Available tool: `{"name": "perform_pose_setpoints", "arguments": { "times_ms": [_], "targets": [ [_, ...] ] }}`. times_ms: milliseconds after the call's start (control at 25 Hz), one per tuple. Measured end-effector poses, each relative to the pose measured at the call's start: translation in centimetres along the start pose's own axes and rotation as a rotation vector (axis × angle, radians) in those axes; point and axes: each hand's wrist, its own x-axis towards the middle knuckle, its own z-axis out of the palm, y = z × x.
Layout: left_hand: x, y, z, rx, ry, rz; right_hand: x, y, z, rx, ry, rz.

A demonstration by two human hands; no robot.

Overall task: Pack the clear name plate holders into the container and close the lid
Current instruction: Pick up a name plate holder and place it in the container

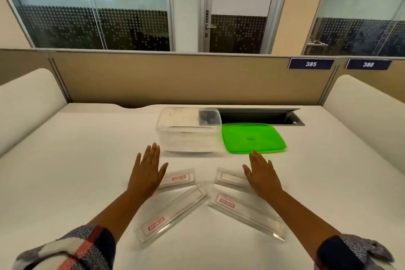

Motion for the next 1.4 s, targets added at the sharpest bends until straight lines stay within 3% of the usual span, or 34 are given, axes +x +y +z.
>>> {"name": "perform_pose_setpoints", "arguments": {
  "times_ms": [280,360,520,680,880,920,1120,1240,1400],
  "targets": [
    [-0.5,-0.5,-0.1,0.144,0.075,-0.047,0.6,-0.6,-1.7,0.142,-0.079,0.020],
    [-1.4,-0.3,1.8,0.118,-0.071,-0.045,0.2,-0.2,0.5,0.106,-0.138,0.056],
    [-1.8,-0.5,2.2,0.103,-0.054,0.005,-0.3,0.3,1.0,0.093,-0.067,0.052],
    [-1.6,-0.7,2.2,0.103,-0.134,-0.003,0.0,0.5,1.3,0.098,-0.084,0.056],
    [-1.0,-0.7,0.5,-0.046,-0.117,-0.029,0.9,0.4,-0.7,0.276,-0.285,0.096],
    [-1.1,-0.5,0.1,-0.081,-0.082,-0.028,0.8,0.1,-0.9,0.302,-0.262,0.071],
    [-2.9,1.3,-1.7,-0.138,-0.007,0.134,-1.3,-4.1,-1.5,0.434,0.227,-0.234],
    [-4.1,2.3,-2.2,-0.191,-0.056,0.190,-2.1,-7.1,-0.8,0.393,0.167,-0.427],
    [-5.7,2.8,-1.4,-0.207,-0.176,0.230,-2.1,-8.6,0.6,0.282,-0.055,-0.498]
  ]
}}
